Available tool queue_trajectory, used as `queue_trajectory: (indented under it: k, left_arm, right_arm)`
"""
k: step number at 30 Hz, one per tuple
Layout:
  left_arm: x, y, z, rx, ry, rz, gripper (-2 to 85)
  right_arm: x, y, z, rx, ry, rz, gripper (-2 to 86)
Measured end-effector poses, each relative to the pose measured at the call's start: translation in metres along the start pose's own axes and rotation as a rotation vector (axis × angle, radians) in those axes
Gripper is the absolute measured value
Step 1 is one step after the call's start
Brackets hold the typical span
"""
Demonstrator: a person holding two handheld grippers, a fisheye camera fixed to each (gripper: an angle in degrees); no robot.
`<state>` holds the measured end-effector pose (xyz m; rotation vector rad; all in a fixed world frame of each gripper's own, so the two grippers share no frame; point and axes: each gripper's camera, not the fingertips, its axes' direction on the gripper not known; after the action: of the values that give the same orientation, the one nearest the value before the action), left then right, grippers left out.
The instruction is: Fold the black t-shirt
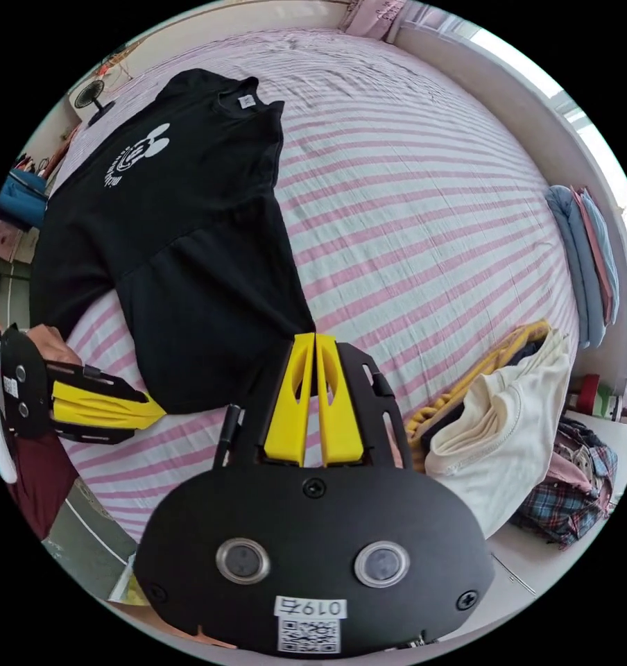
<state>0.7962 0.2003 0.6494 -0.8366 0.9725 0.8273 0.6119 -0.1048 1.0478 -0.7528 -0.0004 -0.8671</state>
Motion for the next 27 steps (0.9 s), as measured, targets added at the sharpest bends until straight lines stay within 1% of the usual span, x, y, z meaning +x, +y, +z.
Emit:
queue_trajectory:
  k: [5,9,11,14,17,21,23,27]
  left_arm:
    - [0.018,-0.001,-0.007,-0.005,-0.072,-0.022,0.8]
    - [0.024,-0.005,-0.008,-0.017,-0.088,-0.044,0.8]
    - [0.02,-0.005,-0.009,-0.012,-0.054,-0.083,0.7]
    - [0.016,-0.006,-0.01,-0.006,-0.015,-0.086,0.7]
    - [0.013,-0.011,-0.011,-0.024,0.017,-0.098,0.6]
    - [0.016,-0.018,-0.01,-0.048,0.03,-0.085,0.6]
    - [0.011,-0.019,-0.009,-0.054,0.079,-0.126,0.6]
    - [0.01,-0.021,-0.007,-0.08,0.13,-0.156,0.6]
  right_arm:
    - [-0.004,-0.013,-0.007,-0.032,0.013,0.034,-0.9]
    - [-0.003,-0.02,-0.018,-0.05,0.01,0.066,-0.8]
    - [-0.004,-0.02,-0.02,-0.044,0.011,0.07,-0.7]
    - [-0.005,-0.021,-0.025,-0.05,0.024,0.063,-0.5]
    - [0.003,-0.015,-0.032,-0.029,-0.01,0.074,-0.4]
    - [-0.001,-0.012,-0.039,-0.034,0.03,0.036,-0.4]
    - [-0.001,-0.01,-0.041,-0.03,0.035,0.034,-0.5]
    - [0.021,0.0,-0.047,-0.023,-0.045,0.152,-0.7]
